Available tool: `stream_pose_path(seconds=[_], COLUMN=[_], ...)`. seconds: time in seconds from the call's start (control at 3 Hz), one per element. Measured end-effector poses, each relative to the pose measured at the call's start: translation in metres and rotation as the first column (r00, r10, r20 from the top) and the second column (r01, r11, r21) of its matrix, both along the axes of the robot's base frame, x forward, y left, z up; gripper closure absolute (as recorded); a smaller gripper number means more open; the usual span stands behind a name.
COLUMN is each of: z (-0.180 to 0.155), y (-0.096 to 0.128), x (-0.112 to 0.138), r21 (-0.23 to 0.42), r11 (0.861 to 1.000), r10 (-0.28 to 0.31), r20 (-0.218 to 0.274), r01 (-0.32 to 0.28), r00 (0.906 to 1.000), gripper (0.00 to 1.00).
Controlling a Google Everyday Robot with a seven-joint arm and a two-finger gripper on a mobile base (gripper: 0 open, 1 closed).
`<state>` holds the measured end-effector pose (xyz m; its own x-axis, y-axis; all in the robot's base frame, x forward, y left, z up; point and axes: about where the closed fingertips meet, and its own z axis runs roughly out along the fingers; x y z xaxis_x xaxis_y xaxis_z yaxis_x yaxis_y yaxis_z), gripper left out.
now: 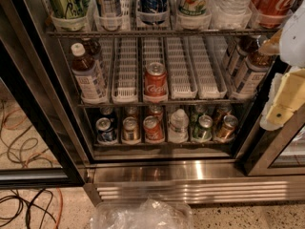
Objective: Pick water bottle from bottom shelf of fridge
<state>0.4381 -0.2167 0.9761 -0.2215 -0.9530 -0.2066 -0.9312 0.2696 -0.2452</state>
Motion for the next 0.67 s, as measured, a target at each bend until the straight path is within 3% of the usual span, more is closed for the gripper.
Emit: stream_pose_path(seconds=[0.33,0.67], z=[0.002,-0.005], y=[0.002,0.018], x=[0.000,0.003], r21=[0.010,0.110], r11=[1.000,0.994], r10=[0.002,0.001], r20=[0.010,0.034], r01=[-0.002,-0.004], r00=[0.9999,0.9994], gripper=[0.00,0.00])
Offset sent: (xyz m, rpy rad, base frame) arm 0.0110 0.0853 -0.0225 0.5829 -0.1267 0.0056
